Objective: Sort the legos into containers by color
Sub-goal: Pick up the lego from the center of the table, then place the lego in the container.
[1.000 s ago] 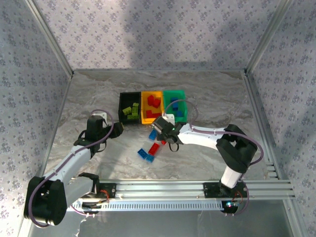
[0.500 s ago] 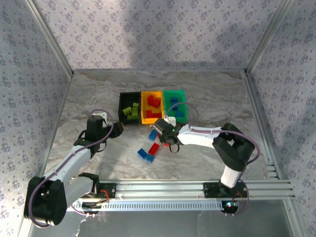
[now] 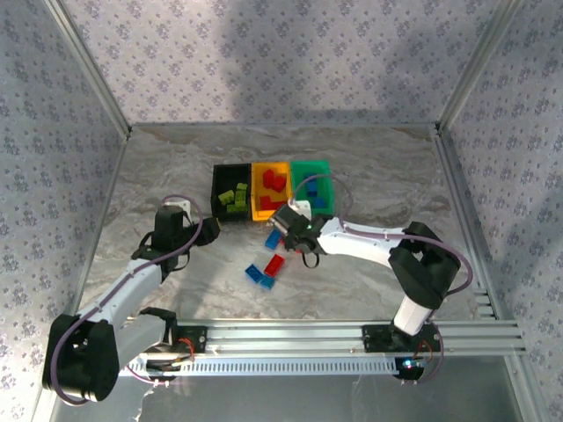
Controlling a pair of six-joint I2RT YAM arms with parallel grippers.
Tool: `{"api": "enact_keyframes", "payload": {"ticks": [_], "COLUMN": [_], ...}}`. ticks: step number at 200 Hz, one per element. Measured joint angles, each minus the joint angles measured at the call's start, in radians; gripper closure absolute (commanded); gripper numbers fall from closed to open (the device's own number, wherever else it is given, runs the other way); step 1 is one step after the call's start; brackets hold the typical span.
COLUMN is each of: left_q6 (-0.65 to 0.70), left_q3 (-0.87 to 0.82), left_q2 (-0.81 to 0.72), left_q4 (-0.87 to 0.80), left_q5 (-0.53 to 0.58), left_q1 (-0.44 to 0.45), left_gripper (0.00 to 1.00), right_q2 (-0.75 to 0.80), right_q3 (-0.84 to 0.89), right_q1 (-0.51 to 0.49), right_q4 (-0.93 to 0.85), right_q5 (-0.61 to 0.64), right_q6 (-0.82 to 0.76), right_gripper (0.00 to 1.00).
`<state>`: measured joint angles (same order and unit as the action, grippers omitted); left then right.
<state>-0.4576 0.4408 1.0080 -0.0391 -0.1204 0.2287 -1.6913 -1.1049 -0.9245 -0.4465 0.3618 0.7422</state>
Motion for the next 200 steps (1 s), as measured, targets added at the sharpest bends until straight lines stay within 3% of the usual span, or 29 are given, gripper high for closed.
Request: {"api": "enact_keyframes", "payload": {"ticks": [51,61,77,101,138,200], "left_q6": [0.0,0.0,0.0,0.001,0.003,0.0], "left_q3": [0.0,0.0,0.0,-0.001,-0.001,-0.001], "left_q2": [0.008,0.014,0.021,0.023,0.023,0.046], "left_q4": [0.005,0.01,0.015,0.016,0.015,0.024], "left_q5": [0.0,0.0,0.0,0.0,0.0,-0.024], "left_q1": [0.0,0.0,0.0,0.0,0.0,0.0], "left_gripper": [0.33,0.33,0.33,0.33,0.33,0.32], "right_q2": [-0.088,-0.122,-0.187,-0.253,-0.216,-0.014], "right_q3": [-0.311,-0.357,-0.429,-0.489,-0.418,-0.016], "right_q1": [0.093,0.122,0.164,0.198,0.161,0.069], "right_q4": [0.012,0.02,0.025,0.024,0.037,0.102], "right_q5": [-0.016,-0.035,-0.063,-0.092,-0.101,-0.101], "right_q6": [-0.147,-0.168,-0.192,-0.222,-0.23,-0.125], "right_gripper": [0.71,0.65,0.46,0.41,0.42,0.42]}}
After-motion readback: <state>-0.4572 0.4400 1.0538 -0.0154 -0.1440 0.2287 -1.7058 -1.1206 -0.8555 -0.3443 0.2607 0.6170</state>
